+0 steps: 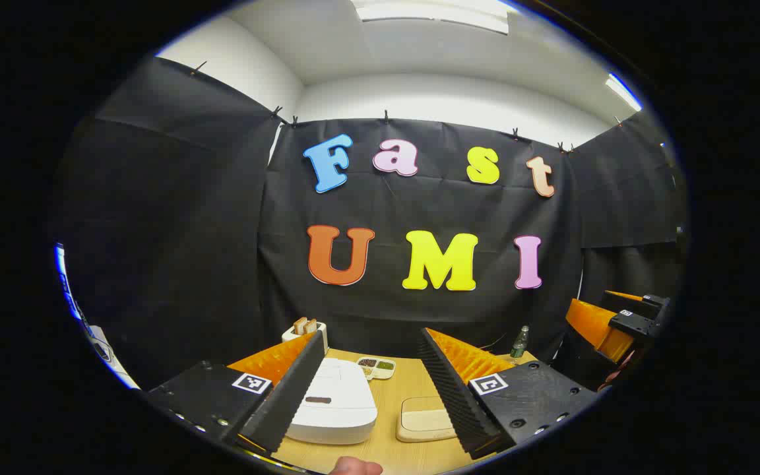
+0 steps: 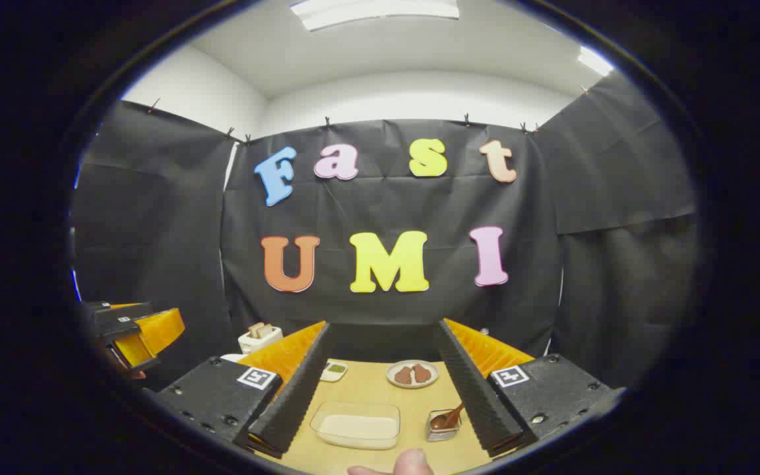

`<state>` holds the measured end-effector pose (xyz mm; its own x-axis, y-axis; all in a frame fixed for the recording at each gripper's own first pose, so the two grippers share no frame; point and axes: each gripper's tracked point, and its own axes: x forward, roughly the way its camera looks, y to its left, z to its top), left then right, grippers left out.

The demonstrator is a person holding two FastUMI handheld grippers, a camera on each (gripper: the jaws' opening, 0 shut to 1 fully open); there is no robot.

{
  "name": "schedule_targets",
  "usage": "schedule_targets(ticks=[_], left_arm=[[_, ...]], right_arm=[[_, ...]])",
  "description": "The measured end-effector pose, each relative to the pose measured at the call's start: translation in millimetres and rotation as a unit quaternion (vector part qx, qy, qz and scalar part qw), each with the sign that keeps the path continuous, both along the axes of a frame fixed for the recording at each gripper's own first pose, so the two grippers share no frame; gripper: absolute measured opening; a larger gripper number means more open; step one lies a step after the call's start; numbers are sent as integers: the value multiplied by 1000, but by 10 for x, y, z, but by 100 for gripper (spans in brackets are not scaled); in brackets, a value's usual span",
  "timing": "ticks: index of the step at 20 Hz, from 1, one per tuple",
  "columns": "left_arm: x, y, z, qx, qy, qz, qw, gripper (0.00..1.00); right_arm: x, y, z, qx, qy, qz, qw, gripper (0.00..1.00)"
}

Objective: Close the left gripper, press the button to open the rice cooker; take a wooden spoon from the chopstick holder with the right hand, scoop a spoonful of rice and pour it into the rice cooker, then put the wooden spoon back into the chopstick holder.

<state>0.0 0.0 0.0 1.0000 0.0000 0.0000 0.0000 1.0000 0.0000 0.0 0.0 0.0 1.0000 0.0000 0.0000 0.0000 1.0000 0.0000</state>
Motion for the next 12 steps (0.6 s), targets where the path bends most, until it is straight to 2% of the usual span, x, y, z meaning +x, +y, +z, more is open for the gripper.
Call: schedule_targets(ticks=[12], left_arm=[[0, 22, -52, 9, 4, 9, 1000, 94]], right_arm=[[49, -102, -77, 8, 12, 1, 1000, 100]])
